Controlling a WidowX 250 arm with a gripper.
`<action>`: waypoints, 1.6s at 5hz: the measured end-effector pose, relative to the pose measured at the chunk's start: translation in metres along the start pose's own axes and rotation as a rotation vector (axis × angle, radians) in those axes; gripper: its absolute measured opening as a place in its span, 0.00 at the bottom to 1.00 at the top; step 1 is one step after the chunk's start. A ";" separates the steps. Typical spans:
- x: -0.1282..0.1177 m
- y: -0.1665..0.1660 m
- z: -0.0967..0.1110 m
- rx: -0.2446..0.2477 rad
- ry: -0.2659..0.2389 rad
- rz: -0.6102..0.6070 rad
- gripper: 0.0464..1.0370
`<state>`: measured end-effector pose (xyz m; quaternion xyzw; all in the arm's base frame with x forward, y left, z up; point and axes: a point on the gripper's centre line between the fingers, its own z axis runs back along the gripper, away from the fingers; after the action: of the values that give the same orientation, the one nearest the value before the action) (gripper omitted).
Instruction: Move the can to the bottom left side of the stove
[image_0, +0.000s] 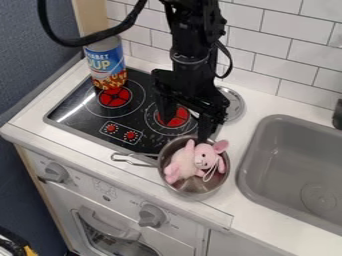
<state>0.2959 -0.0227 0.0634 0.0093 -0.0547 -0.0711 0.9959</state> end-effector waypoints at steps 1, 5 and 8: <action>-0.003 0.000 -0.008 -0.001 0.028 0.004 0.96; 0.067 0.100 0.002 0.108 -0.130 0.320 0.96; 0.119 0.155 0.003 0.135 -0.183 0.407 0.96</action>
<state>0.4350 0.1141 0.0828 0.0581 -0.1499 0.1342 0.9778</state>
